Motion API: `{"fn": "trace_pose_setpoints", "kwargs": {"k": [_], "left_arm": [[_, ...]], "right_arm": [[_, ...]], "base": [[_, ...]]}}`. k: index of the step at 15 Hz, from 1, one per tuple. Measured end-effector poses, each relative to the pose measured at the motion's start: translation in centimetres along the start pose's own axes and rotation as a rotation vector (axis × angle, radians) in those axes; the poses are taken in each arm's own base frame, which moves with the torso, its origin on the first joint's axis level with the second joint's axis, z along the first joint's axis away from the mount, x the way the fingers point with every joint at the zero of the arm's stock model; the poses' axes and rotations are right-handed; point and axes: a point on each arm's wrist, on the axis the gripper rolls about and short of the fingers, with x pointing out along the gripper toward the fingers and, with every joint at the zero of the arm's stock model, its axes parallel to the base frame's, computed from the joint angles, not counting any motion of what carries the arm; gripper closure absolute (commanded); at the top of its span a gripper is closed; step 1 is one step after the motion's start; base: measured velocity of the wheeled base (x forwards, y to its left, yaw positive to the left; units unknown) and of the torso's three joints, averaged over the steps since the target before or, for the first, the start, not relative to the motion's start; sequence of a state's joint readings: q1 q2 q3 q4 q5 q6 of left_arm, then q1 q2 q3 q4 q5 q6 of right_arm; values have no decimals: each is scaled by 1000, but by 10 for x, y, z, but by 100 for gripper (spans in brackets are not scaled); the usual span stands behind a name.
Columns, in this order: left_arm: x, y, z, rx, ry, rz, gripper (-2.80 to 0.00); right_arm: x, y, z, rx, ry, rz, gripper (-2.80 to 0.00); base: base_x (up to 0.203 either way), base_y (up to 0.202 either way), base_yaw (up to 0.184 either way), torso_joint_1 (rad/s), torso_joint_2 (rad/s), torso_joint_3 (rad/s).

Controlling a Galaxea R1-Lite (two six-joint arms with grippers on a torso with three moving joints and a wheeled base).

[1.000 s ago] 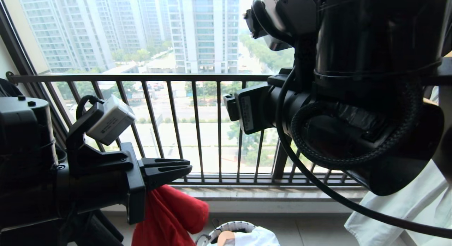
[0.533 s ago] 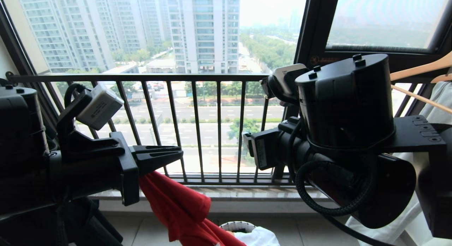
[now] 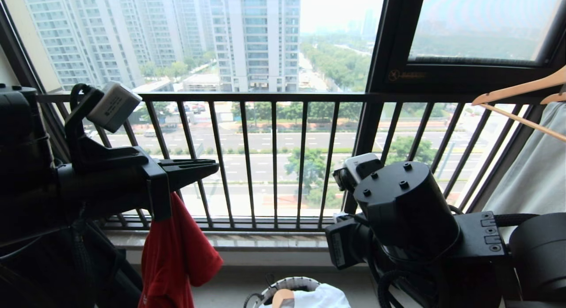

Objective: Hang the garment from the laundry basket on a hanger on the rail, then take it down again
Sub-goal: Hang the clothes on the clothes rack

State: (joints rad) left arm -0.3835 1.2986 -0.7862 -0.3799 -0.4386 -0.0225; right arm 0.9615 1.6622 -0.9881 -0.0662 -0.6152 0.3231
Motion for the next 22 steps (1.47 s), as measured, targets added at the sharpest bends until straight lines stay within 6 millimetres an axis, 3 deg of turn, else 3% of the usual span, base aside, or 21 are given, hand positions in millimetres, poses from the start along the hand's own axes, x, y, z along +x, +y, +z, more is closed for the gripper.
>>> {"fn": "trace_pose_setpoints", "kwargs": {"k": [5, 9, 14, 15, 22], "left_arm": [[3, 10, 10, -29, -54, 79, 0], [4, 18, 15, -47, -99, 109, 0], [6, 25, 20, -61, -118, 207, 0], [8, 27, 22, -61, -124, 236, 0], [18, 36, 25, -76, -130, 317, 0]], "right_arm": [[16, 5, -34, 13, 148, 72, 0], [29, 20, -61, -3, 182, 107, 0], [32, 29, -91, -97, 219, 163, 0], [32, 28, -95, -115, 218, 169, -280], [19, 44, -115, -233, 221, 303, -280]], "base": [[0, 0, 0, 0, 0, 0], [0, 0, 0, 0, 0, 0], [0, 0, 0, 0, 0, 0], [0, 0, 0, 0, 0, 0], [0, 0, 0, 0, 0, 0]]}}
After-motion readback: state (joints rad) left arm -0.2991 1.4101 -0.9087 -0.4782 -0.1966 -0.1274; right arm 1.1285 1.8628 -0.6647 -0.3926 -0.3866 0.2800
